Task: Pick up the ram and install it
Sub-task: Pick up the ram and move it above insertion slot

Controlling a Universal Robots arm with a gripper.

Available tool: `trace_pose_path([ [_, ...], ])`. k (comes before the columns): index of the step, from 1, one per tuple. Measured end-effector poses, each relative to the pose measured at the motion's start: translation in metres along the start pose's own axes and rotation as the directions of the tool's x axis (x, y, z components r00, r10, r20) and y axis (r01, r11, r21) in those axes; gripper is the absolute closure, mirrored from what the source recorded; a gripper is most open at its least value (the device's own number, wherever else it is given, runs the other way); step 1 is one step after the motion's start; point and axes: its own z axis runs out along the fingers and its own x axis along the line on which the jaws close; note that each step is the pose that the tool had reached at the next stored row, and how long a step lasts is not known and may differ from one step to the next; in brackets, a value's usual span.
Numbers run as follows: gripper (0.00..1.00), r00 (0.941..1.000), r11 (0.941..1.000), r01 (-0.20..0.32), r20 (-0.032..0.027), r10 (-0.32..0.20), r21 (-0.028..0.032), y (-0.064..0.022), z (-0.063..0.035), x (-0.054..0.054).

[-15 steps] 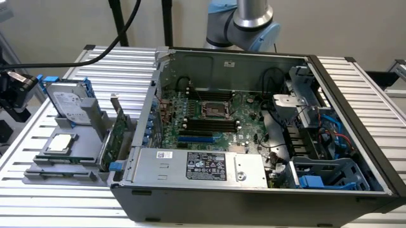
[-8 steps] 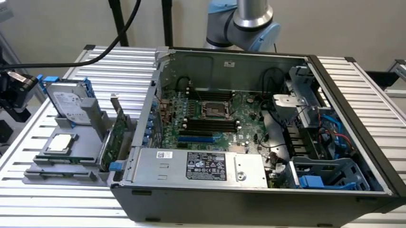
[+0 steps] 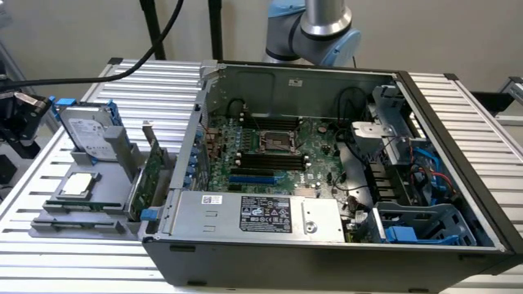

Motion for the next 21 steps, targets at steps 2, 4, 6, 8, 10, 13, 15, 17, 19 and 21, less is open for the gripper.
trace_pose_path([
  [2, 1.0, 0.9993, 0.9993, 0.036, -0.0003, -0.036, 0.0001, 0.0, 0.0013, 0.0],
  [4, 1.0, 0.9974, 0.9974, 0.072, -0.0005, -0.072, 0.0003, 0.0, 0.0026, 0.0],
  [6, 1.0, 0.994, 0.994, 0.109, -0.0008, -0.109, 0.0004, 0.0, 0.004, 0.0],
  [8, 1.0, 0.9894, 0.9894, 0.145, -0.001, -0.145, 0.0005, 0.0, 0.0054, 0.0],
  [10, 1.0, 0.9835, 0.9835, 0.181, -0.0013, -0.181, 0.0006, 0.0, 0.0068, 0.0],
  [13, 1.0, 0.9723, 0.9723, 0.234, -0.0015, -0.234, 0.0006, 0.0, 0.0092, 0.0],
  [15, 1.0, 0.9632, 0.9633, 0.269, -0.0018, -0.269, 0.0007, 0.0, 0.0106, 0.0],
  [17, 1.0, 0.9526, 0.9526, 0.304, -0.0019, -0.304, 0.0007, 0.0, 0.0122, 0.0],
  [19, 1.0, 0.9413, 0.9413, 0.338, -0.0023, -0.338, 0.0008, -0.0001, 0.0136, 0.0],
  [21, 1.0, 0.9279, 0.9279, 0.373, -0.0026, -0.373, 0.0008, -0.0001, 0.0152, 0.0],
])
